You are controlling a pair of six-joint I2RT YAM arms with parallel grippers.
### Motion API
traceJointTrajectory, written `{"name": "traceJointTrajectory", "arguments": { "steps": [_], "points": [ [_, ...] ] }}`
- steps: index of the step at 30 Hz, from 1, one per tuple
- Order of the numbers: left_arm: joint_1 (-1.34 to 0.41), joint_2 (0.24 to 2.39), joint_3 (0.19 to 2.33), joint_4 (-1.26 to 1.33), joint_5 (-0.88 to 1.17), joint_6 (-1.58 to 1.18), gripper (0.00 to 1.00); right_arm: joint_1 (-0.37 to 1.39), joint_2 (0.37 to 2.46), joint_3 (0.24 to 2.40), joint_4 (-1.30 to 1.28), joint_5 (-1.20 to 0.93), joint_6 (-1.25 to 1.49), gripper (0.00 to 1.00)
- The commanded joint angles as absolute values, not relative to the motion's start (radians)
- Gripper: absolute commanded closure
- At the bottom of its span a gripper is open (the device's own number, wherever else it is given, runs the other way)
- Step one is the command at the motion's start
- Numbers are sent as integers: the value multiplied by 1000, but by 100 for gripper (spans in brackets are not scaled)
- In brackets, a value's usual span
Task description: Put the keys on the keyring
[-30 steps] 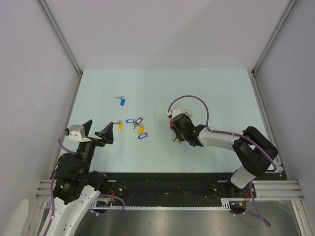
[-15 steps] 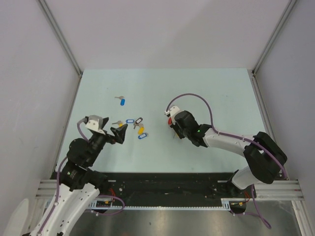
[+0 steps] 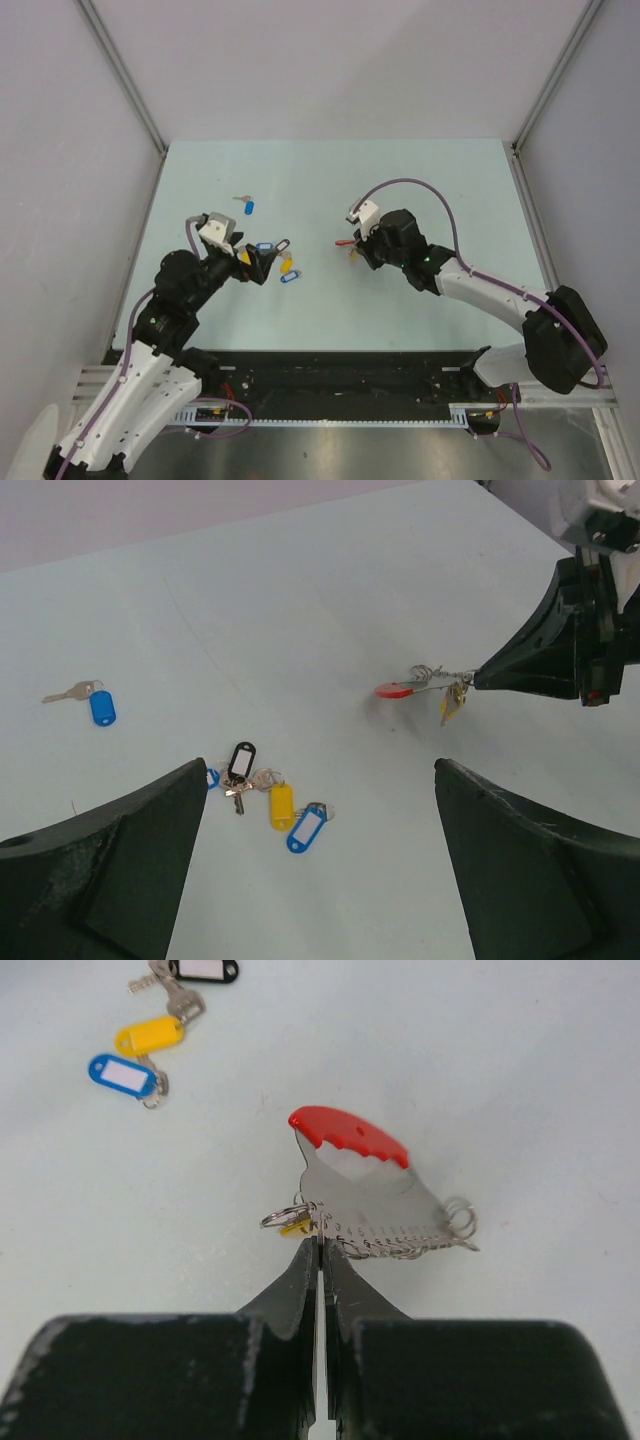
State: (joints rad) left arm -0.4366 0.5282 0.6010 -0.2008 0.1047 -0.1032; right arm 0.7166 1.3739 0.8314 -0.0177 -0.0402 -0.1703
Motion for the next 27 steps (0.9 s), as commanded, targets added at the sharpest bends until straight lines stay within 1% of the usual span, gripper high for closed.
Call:
{"name": "traceJointTrajectory", "arguments": {
  "steps": [1, 10, 14, 15, 18, 21, 22, 27],
  "points": [
    [-442, 601, 672, -138, 178, -69, 0, 675, 1309, 833, 57, -198, -215, 100],
    [-442, 686, 707, -40, 353, -32, 0, 664, 1180, 833, 29, -256, -256, 100],
    [-442, 709, 724, 32, 428, -12, 0, 680, 1121, 831, 5, -215, -287, 100],
    [-442, 730, 742, 32, 478, -3, 0, 678, 1106, 833, 3, -222, -279, 100],
    [-442, 784, 782, 44, 537, 60, 0, 670, 1059, 833, 3, -279, -258, 100],
    [-442, 851, 827, 77, 652, 97, 0, 670, 1025, 833, 3, -333, -267, 100],
    [-442, 876, 842, 89, 719, 101, 0, 669, 1011, 833, 5, -357, -270, 100],
    [-443, 1003, 951, 61, 840, 138, 0, 673, 983, 833, 26, -462, -313, 100]
  ]
}}
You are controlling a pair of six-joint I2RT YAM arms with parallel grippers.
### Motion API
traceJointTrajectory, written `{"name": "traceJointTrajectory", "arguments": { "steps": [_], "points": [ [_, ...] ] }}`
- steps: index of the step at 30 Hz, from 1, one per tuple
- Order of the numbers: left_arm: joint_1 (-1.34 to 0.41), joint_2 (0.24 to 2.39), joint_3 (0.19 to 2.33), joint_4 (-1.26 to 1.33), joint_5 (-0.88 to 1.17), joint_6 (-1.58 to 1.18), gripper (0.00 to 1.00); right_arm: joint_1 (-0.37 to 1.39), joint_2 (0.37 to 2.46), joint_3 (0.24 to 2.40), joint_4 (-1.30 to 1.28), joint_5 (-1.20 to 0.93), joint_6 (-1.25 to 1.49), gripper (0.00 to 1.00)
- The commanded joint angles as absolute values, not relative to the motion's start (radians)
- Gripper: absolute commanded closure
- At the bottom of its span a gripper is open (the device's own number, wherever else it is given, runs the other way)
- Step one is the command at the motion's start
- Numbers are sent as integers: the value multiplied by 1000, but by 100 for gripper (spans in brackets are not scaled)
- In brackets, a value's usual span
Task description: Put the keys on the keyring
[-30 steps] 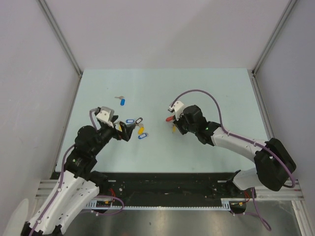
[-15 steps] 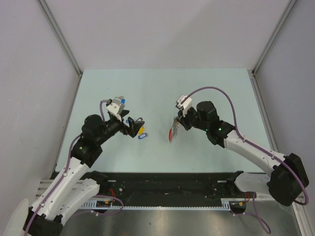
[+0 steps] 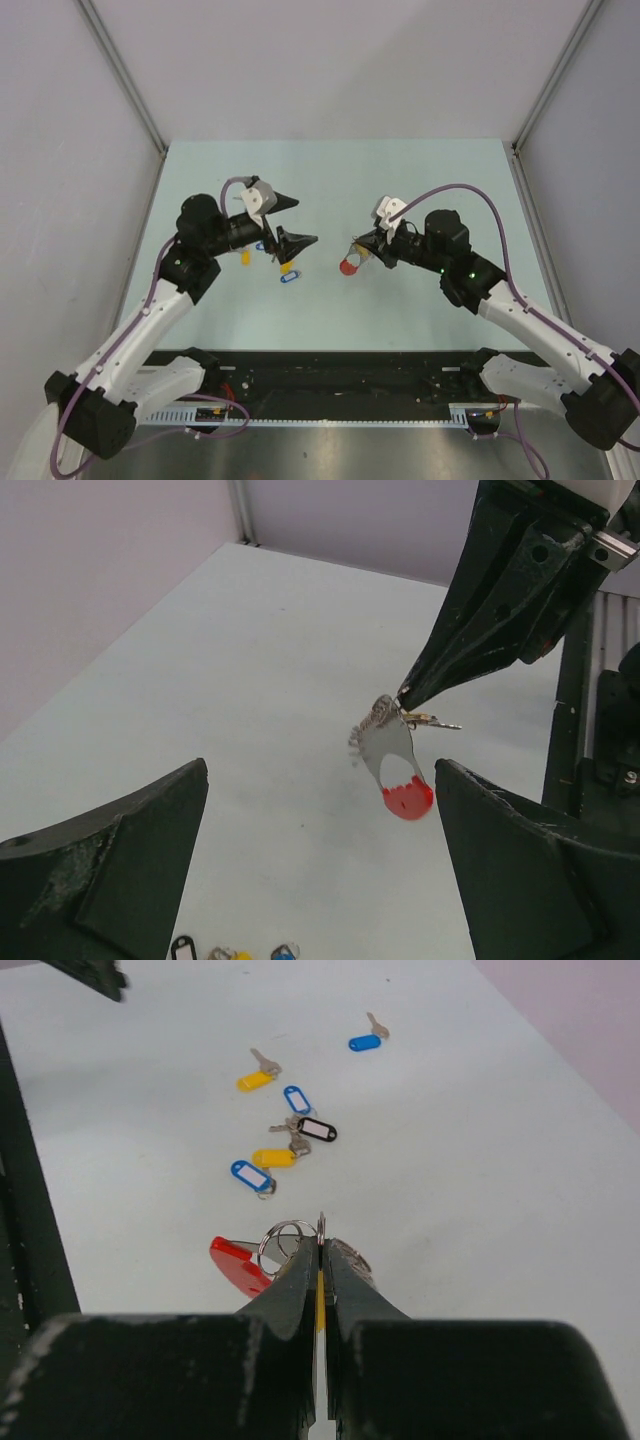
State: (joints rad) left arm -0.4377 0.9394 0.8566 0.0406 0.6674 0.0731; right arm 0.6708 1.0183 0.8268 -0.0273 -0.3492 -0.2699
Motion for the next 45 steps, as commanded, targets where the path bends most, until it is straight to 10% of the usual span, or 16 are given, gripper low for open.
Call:
{"name": "traceJointTrajectory", "arguments": {
  "steps": [1, 31, 45],
  "points": [
    [-443, 1034, 960, 49, 862, 144, 1, 673, 982, 833, 28, -486, -319, 100],
    [-563, 1115, 873, 66, 905, 187, 63, 675, 992, 833, 81, -687, -313, 100],
    [-604, 1132, 879, 54, 905, 199, 65, 673, 996, 833, 84, -689, -305, 100]
  ]
}}
